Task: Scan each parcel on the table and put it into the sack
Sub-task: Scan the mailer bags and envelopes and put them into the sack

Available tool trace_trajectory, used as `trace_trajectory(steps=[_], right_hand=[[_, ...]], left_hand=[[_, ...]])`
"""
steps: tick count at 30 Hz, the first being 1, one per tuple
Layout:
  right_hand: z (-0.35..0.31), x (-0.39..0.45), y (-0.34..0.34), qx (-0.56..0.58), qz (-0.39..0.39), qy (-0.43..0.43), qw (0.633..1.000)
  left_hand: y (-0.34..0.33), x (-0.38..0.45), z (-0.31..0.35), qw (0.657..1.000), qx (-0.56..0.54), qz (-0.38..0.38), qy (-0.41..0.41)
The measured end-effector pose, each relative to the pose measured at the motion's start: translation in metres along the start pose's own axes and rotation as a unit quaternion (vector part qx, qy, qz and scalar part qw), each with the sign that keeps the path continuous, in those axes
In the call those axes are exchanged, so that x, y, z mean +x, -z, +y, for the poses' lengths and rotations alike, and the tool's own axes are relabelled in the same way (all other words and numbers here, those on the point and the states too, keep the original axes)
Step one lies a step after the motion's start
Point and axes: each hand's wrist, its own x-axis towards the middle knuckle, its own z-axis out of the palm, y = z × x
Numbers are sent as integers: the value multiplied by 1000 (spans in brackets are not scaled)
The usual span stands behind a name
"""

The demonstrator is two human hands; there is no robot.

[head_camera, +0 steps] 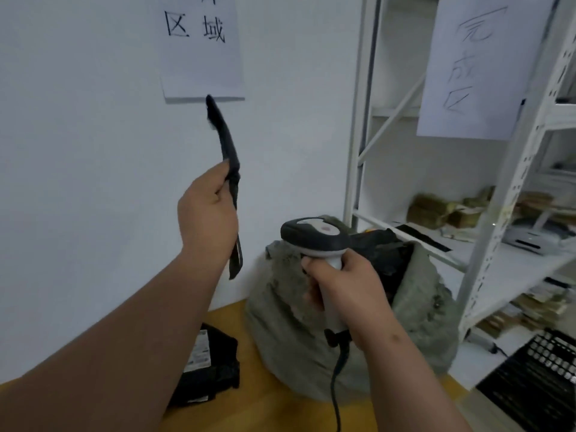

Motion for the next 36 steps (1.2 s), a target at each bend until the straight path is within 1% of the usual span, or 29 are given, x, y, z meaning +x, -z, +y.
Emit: trace_trajectory(steps=[2, 5, 6, 8, 10, 11, 12, 14, 16, 17, 18, 19, 21, 24, 25, 28, 29, 30, 31, 33, 34, 35, 36], right_hand=[[-3, 6, 33, 14, 36, 1, 999], [-1, 13, 80, 32, 77, -3, 997], [1, 17, 94, 41, 91, -8, 995], [7, 24, 119, 56, 122, -20, 991], [13, 31, 140, 59, 146, -21, 987], [16, 33, 149, 53, 153, -22, 987], [21, 35, 158, 43, 159, -24, 986], [30, 38, 172, 24, 163, -30, 986], [40, 39, 179, 17, 157, -40, 987], [44, 40, 180, 15, 149, -46, 988], [48, 40, 180, 14, 140, -52, 989], [51, 41, 180, 16, 130, -59, 990], [56, 42, 178, 9, 108, -71, 992], [58, 43, 174, 13, 72, -80, 994], [58, 44, 173, 18, 65, -82, 994], [56, 47, 169, 34, 52, -83, 995], [56, 49, 168, 40, 50, -85, 994], [55, 50, 166, 42, 47, -84, 994], [55, 51, 164, 39, 43, -83, 995], [56, 53, 159, 28, 38, -76, 996], [56, 53, 157, 27, 38, -73, 996], [57, 54, 153, 28, 39, -72, 996], [58, 54, 150, 27, 39, -70, 996]], left_hand=[[-42, 5, 28, 998, 3, -12, -62], [-101, -3, 64, 984, -4, -36, -176], [-117, -9, 72, 979, -12, -48, -196], [-145, -24, 78, 976, -13, -103, -191], [-167, -45, 71, 968, 25, -199, -152], [-175, -56, 64, 955, 54, -262, -128], [-182, -66, 56, 936, 85, -325, -101], [-189, -84, 37, 883, 172, -434, -52], [-193, -98, 23, 812, 276, -513, -35], [-195, -102, 19, 782, 316, -536, -28], [-197, -105, 18, 763, 345, -547, -16], [-198, -106, 18, 754, 365, -546, 0], [-196, -103, 17, 747, 402, -529, 39], [-185, -93, 6, 724, 457, -509, 89], [-182, -90, 2, 707, 476, -513, 99], [-181, -83, -6, 629, 532, -551, 133], [-183, -84, -5, 617, 530, -564, 142], [-185, -85, -5, 629, 512, -568, 140], [-187, -87, -4, 661, 483, -559, 130], [-190, -91, -1, 740, 437, -506, 75], [-190, -93, -3, 761, 425, -488, 43], [-191, -94, -6, 763, 414, -496, 16], [-190, -94, -11, 745, 403, -531, 3]])
